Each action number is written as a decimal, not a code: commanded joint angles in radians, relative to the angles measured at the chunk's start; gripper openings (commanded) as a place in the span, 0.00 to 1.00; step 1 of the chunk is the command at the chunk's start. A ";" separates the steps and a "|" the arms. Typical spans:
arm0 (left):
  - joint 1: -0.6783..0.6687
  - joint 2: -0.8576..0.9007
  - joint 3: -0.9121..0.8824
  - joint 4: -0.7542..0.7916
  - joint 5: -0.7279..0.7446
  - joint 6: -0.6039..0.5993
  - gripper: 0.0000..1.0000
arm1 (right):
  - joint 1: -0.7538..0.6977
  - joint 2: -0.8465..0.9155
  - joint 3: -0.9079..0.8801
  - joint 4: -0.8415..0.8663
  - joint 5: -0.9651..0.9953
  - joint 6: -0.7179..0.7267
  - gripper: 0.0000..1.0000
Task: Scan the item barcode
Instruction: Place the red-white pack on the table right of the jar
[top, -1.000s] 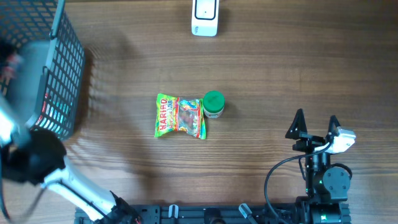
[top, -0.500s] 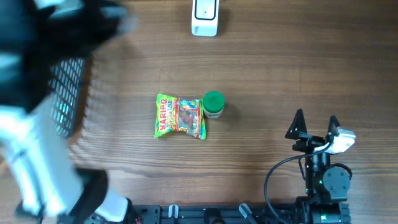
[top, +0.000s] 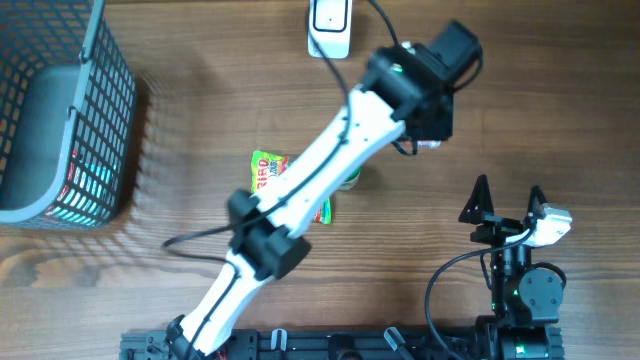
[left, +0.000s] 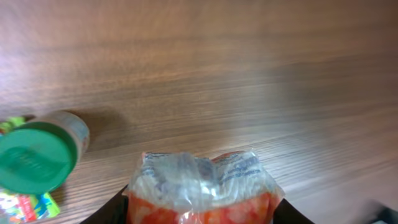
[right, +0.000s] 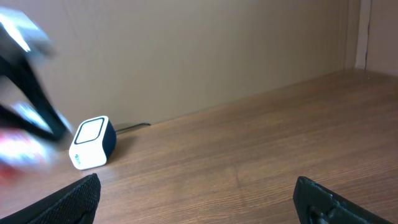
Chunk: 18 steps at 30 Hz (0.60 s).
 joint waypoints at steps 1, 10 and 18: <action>-0.016 0.117 0.000 -0.001 -0.035 -0.055 0.42 | -0.003 0.001 -0.001 0.003 -0.016 -0.017 1.00; -0.014 0.244 -0.046 0.011 -0.081 -0.082 0.42 | -0.003 0.001 -0.001 0.003 -0.016 -0.017 1.00; -0.016 0.245 -0.067 0.018 -0.080 -0.084 0.59 | -0.003 0.001 -0.001 0.003 -0.016 -0.017 1.00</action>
